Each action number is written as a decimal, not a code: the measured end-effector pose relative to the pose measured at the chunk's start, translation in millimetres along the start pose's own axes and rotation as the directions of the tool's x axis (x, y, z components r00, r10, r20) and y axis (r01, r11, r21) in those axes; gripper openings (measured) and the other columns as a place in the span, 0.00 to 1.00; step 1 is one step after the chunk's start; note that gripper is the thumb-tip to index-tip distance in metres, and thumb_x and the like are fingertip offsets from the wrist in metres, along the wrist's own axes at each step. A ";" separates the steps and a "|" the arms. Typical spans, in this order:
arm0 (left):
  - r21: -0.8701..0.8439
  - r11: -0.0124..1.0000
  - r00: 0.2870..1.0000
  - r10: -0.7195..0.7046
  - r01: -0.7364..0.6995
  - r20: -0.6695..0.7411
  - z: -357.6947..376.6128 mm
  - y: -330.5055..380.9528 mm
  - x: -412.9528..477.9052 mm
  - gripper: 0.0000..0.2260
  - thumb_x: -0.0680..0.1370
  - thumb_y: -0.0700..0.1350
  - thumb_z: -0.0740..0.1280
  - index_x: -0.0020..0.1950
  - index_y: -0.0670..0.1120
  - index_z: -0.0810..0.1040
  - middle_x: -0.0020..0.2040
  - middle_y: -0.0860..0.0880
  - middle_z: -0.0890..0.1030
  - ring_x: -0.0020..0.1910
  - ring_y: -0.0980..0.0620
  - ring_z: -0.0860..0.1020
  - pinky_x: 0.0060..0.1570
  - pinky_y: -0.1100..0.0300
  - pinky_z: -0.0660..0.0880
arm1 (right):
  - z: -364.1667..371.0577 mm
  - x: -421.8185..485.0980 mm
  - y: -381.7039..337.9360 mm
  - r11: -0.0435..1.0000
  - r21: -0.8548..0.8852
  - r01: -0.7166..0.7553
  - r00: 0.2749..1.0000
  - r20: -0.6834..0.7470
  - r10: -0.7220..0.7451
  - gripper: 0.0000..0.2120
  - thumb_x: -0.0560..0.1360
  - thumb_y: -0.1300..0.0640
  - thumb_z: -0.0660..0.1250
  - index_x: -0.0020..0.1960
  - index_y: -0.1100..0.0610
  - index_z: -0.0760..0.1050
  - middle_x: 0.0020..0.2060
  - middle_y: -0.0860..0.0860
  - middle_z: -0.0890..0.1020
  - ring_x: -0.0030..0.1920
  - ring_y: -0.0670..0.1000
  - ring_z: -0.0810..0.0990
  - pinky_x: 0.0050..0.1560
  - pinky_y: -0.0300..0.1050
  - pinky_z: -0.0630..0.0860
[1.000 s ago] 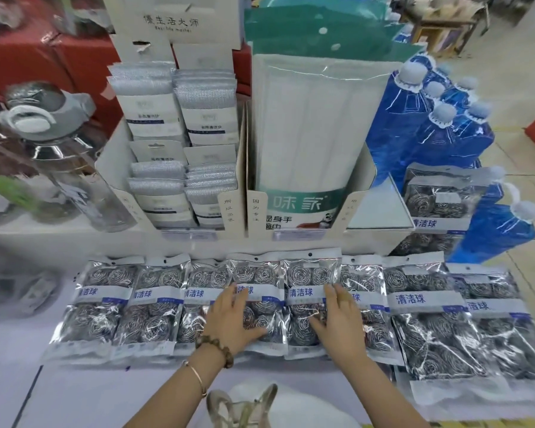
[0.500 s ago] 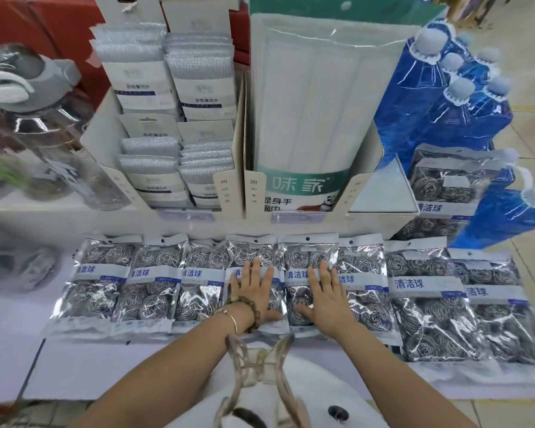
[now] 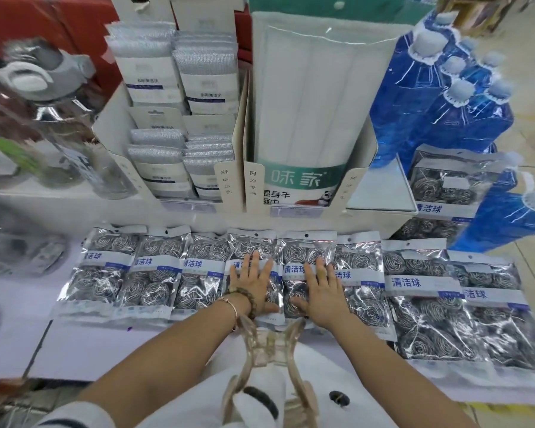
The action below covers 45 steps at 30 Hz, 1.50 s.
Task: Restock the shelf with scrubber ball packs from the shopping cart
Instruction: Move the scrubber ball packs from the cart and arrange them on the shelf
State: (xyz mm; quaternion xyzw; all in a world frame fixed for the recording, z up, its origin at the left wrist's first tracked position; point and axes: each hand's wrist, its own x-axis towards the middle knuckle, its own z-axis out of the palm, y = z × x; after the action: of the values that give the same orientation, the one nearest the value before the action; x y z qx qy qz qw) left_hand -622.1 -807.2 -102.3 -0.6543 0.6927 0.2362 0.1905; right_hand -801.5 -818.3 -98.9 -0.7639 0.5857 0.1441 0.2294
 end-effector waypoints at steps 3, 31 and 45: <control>-0.053 0.998 0.998 0.025 -0.028 -0.059 -3.2 -4.3 -5.5 0.47 0.68 0.68 0.63 0.75 0.52 0.37 0.74 0.45 0.34 0.73 0.44 0.36 0.71 0.41 0.42 | -6.6 -1.9 -1.2 0.999 0.032 0.001 0.999 -0.049 0.000 0.40 0.75 0.36 0.57 0.77 0.50 0.41 0.76 0.55 0.40 0.75 0.60 0.39 0.73 0.58 0.42; -0.878 0.402 0.595 -0.783 0.260 -0.182 63.7 -83.3 -213.5 0.13 0.78 0.45 0.62 0.62 0.47 0.73 0.60 0.47 0.75 0.57 0.50 0.74 0.54 0.57 0.71 | 11.9 -34.5 -164.0 0.744 0.258 0.616 0.785 -0.123 -0.607 0.17 0.78 0.56 0.62 0.66 0.58 0.71 0.59 0.57 0.77 0.55 0.57 0.77 0.50 0.47 0.72; -0.946 0.029 0.280 -0.958 0.323 0.067 204.0 -192.7 -404.5 0.15 0.76 0.44 0.65 0.63 0.50 0.74 0.60 0.50 0.77 0.59 0.50 0.75 0.57 0.60 0.69 | 116.6 -150.4 -378.7 0.498 0.135 0.856 0.489 0.097 -0.867 0.18 0.78 0.55 0.60 0.67 0.55 0.70 0.63 0.52 0.74 0.62 0.52 0.72 0.58 0.42 0.69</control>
State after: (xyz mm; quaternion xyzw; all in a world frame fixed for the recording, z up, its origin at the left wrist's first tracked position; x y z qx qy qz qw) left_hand -410.5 -365.6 -52.0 -0.9346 0.0615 0.1751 -0.3035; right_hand -472.8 -554.1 -56.0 -0.9325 0.1109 0.0475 0.3404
